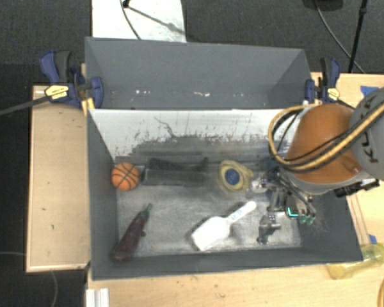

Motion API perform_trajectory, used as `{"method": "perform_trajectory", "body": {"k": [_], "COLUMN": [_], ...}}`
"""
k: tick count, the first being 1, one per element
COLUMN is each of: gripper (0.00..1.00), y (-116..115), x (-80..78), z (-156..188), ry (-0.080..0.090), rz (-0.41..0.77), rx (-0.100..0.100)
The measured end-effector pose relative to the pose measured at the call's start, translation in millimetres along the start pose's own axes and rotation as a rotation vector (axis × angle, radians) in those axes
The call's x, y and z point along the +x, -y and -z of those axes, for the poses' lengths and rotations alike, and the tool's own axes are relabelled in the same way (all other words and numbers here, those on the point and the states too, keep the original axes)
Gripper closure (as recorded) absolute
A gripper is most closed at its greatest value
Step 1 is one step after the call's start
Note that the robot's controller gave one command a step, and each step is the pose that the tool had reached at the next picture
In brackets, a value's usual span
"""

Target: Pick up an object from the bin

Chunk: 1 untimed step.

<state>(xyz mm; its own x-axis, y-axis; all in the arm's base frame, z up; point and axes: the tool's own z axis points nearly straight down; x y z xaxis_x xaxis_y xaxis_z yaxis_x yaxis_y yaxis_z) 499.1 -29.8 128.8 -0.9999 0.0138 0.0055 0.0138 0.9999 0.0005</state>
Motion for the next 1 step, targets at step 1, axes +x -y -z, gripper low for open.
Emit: {"method": "perform_trajectory", "body": {"k": [1], "gripper": [0.00], "y": [0.0], "x": [-1.1], "z": [2.7], "ry": [0.005], "rz": [0.000], "rx": [0.000]}}
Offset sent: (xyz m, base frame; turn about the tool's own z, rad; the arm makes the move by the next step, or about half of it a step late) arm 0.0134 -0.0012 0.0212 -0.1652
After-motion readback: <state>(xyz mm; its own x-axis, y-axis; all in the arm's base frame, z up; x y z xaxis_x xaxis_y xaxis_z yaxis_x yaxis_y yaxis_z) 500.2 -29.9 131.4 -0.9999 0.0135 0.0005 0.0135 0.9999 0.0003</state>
